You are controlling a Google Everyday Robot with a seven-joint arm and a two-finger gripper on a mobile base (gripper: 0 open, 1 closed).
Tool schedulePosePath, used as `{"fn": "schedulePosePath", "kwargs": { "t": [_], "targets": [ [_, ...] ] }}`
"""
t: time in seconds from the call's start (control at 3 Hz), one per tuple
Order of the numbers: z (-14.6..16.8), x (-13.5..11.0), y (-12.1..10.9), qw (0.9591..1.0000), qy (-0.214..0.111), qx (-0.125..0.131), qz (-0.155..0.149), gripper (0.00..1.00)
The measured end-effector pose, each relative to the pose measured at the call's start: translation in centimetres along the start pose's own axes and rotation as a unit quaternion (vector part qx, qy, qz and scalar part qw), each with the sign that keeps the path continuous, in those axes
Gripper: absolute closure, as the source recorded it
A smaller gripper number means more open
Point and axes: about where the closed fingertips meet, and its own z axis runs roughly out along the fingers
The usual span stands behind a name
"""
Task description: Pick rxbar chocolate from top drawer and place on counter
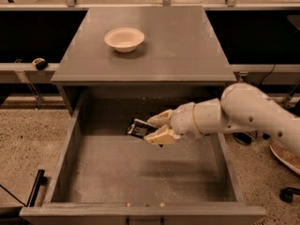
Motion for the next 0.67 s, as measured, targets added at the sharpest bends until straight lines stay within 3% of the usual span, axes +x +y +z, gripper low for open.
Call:
{"fn": "schedulePosePath", "kwargs": {
  "t": [0.33,0.67],
  "targets": [
    [-4.4,-1.6,-3.8,0.9995,0.024,-0.009,0.016,1.0],
    [-9.4,-3.0,-7.8,0.9991,0.017,0.002,0.039,1.0]
  ]
}}
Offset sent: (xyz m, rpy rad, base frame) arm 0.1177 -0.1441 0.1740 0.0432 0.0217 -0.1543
